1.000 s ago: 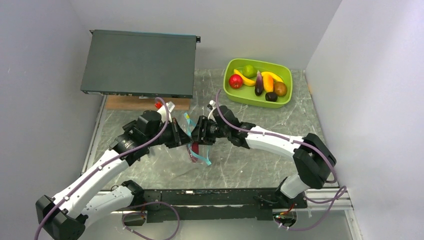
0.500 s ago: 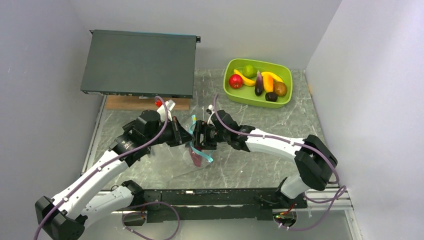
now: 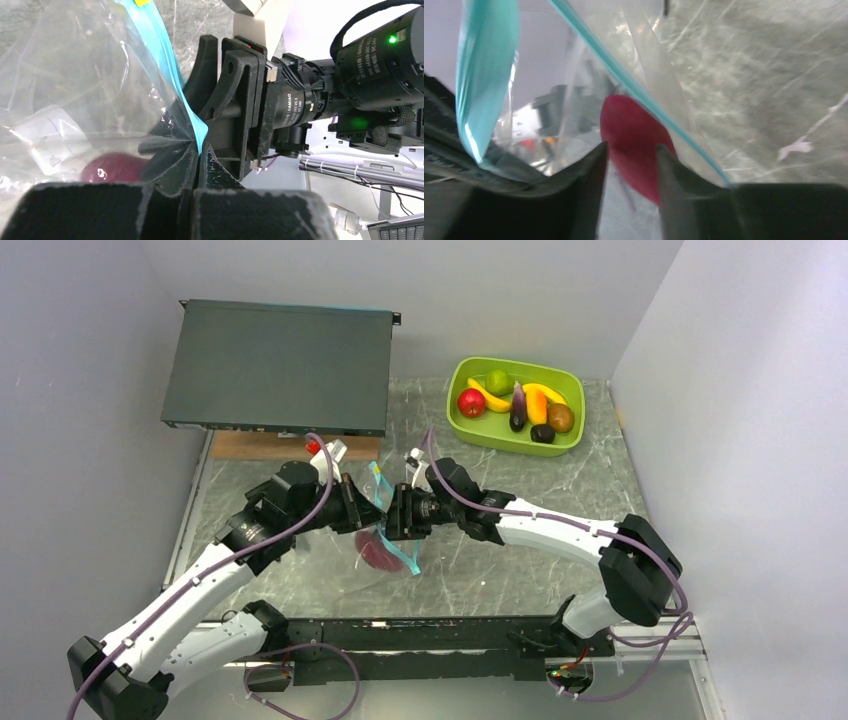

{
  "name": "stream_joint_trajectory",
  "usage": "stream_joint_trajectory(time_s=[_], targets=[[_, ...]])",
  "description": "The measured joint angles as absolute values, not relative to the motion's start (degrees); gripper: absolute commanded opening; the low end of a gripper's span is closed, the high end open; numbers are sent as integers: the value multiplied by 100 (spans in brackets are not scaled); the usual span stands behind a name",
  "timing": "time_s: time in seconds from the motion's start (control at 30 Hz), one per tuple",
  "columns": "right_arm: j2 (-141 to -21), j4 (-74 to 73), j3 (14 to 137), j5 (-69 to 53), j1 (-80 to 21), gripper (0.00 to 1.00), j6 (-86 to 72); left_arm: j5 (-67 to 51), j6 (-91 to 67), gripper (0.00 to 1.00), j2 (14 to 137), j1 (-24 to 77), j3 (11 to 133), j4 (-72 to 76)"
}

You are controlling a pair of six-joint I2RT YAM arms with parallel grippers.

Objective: Place the food in the zip-top bag and seal the zipper
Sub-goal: Place the fake vegetable in the zipper food storage bag.

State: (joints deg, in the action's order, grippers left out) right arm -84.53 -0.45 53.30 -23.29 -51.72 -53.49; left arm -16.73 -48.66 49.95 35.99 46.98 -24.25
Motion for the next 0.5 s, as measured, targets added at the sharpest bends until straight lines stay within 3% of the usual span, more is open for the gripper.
stream_joint_trajectory(time_s=[0.1,0.5], targets=[[-8444,60,5360,-2580,-5194,45,-5323,-1616,-4834,0,4930,3599,4698,-2449],[-8289,-82,5406,-2687,-5129,41,-5144,-1361,-4737,0,4805,3599,4698,-2523]])
